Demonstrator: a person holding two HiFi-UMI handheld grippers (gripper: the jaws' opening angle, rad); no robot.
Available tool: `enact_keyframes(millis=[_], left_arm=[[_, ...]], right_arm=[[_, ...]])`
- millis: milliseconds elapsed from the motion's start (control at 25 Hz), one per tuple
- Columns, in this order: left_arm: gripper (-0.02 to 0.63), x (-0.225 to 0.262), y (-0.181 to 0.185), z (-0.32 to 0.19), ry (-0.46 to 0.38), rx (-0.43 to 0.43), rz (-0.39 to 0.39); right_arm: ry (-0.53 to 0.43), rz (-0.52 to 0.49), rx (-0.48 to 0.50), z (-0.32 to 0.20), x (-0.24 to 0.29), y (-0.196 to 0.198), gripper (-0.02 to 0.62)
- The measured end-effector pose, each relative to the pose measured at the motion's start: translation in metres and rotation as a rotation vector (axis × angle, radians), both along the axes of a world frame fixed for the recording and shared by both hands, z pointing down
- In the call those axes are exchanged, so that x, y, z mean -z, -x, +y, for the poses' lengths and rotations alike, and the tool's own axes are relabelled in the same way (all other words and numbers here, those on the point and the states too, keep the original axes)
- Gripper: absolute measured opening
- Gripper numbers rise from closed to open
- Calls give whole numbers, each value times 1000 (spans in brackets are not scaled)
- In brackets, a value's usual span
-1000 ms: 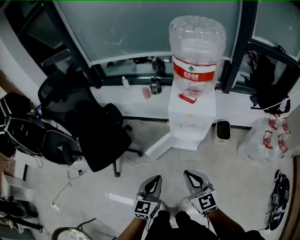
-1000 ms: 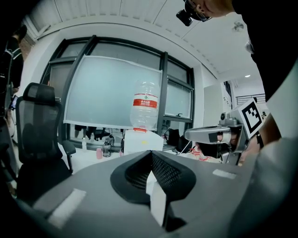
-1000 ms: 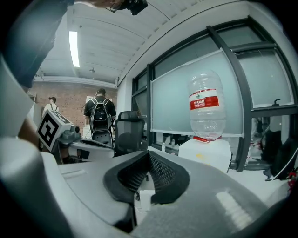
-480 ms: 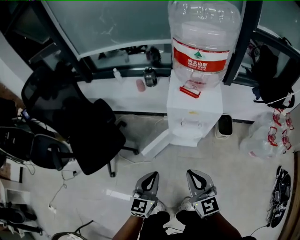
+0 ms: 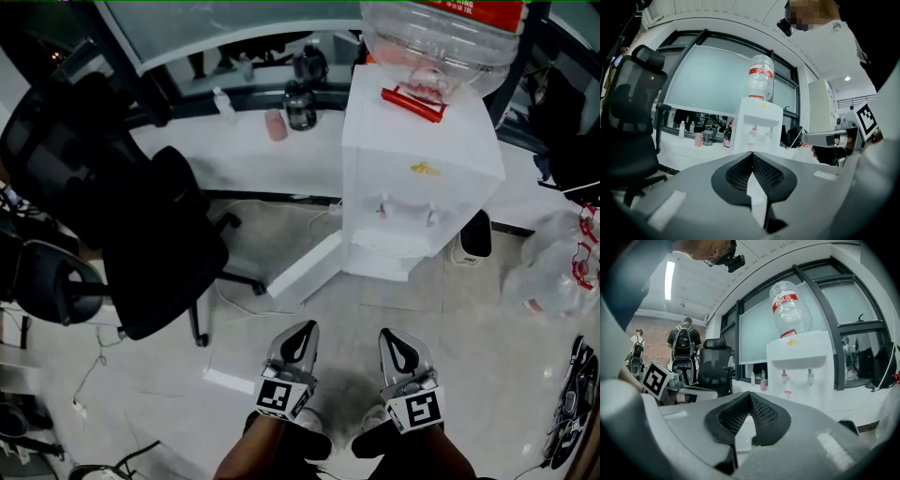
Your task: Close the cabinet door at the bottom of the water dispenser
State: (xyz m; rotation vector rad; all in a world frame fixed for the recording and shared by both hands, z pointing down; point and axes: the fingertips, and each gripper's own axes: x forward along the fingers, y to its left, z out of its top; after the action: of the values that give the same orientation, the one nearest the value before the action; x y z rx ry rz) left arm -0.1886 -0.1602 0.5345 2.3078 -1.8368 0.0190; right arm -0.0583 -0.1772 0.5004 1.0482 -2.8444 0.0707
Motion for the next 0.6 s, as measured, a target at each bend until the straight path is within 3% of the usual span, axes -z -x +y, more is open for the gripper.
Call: enact_keyframes(millis=[360, 600], left_arm=[[18, -119, 11, -31, -104, -2, -20], [18, -163, 19, -36, -124, 3, -48]], right_arm=[[-18, -17, -3, -31, -139, 18, 3], [-64, -9, 21, -34, -196, 38, 3]])
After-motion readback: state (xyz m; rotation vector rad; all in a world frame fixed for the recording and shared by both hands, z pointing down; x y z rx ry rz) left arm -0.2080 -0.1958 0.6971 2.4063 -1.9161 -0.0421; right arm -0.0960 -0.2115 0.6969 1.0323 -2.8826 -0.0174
